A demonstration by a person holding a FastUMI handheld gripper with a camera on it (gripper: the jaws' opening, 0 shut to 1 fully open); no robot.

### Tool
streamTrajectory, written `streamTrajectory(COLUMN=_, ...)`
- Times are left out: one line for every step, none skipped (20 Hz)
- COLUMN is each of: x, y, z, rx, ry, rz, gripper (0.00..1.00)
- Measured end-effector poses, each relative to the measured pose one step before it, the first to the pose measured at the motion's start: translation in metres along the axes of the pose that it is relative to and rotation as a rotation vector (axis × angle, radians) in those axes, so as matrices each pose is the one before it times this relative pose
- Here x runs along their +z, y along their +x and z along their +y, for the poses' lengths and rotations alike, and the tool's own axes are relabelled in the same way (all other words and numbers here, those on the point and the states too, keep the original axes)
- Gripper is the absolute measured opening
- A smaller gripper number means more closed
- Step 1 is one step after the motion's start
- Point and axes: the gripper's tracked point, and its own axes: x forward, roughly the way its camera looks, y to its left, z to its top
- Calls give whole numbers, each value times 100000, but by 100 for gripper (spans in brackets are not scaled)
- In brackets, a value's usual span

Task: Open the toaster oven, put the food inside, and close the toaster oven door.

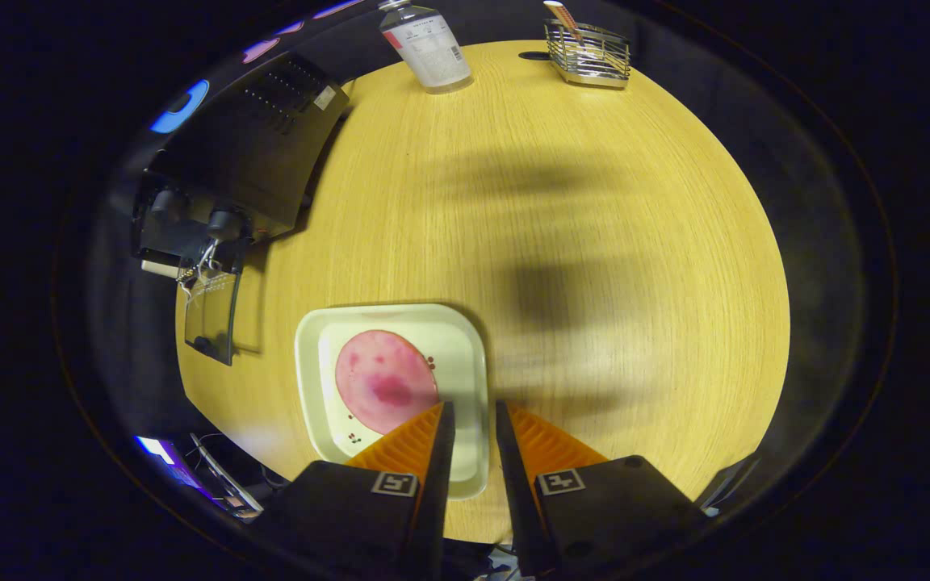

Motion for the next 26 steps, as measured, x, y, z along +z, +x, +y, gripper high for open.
streamTrajectory(x=-90, y=-29, z=-276, rx=-1848, ry=-2834, rz=18, gripper=33)
streamTrajectory(x=-62, y=57, z=-42, rx=465, ry=-3258, rz=-828, gripper=20)
streamTrajectory(x=64, y=30, z=150, rx=162, ry=-2647, rz=-423, gripper=14)
streamTrajectory(x=166, y=-22, z=116, rx=1447, ry=-2252, rz=-1156, gripper=13)
streamTrajectory(x=62, y=222, z=213, rx=2579, ry=-1881, rz=-756, gripper=11)
streamTrajectory(x=105, y=-238, z=-160, rx=1590, ry=377, rz=-1503, gripper=7)
streamTrajectory(x=-110, y=271, z=-28, rx=2166, ry=1736, rz=-586, gripper=6)
streamTrajectory(x=-523, y=-131, z=285, rx=3033, ry=2415, rz=-267, gripper=5)
streamTrajectory(x=-1, y=-104, z=131, rx=2869, ry=2315, rz=-305, gripper=5)
streamTrajectory(x=-237, y=10, z=191, rx=3257, ry=2087, rz=-619, gripper=5)
streamTrajectory(x=-98, y=-99, z=152, rx=3302, ry=2297, rz=-1162, gripper=5)
streamTrajectory(x=-179, y=-156, z=232, rx=3484, ry=2885, rz=-816, gripper=5)
streamTrajectory(x=-407, y=-125, z=110, rx=2739, ry=2907, rz=-828, gripper=5)
streamTrajectory(x=-148, y=-24, z=-88, rx=1801, ry=3092, rz=-1089, gripper=5)
streamTrajectory(x=-325, y=4, z=40, rx=2568, ry=3359, rz=-1003, gripper=5)
streamTrajectory(x=-297, y=-34, z=116, rx=2950, ry=3345, rz=-1250, gripper=5)
streamTrajectory(x=-243, y=-124, z=-192, rx=2009, ry=2866, rz=-1273, gripper=5)
streamTrajectory(x=-11, y=27, z=-36, rx=2139, ry=2638, rz=-1453, gripper=5)
streamTrajectory(x=74, y=-43, z=164, rx=3067, ry=3047, rz=-1984, gripper=5)
streamTrajectory(x=266, y=-281, z=113, rx=3279, ry=2746, rz=-2632, gripper=5)
streamTrajectory(x=244, y=16, z=-11, rx=3335, ry=3315, rz=-2636, gripper=5)
streamTrajectory(x=250, y=-53, z=-91, rx=2341, ry=2272, rz=-1600, gripper=5)
streamTrajectory(x=212, y=-107, z=134, rx=2012, ry=1873, rz=-1853, gripper=5)
streamTrajectory(x=172, y=-30, z=36, rx=792, ry=1099, rz=-1450, gripper=5)
streamTrajectory(x=176, y=-114, z=171, rx=1143, ry=1635, rz=-1761, gripper=5)
streamTrajectory(x=81, y=-247, z=144, rx=647, ry=775, rz=-1570, gripper=5)
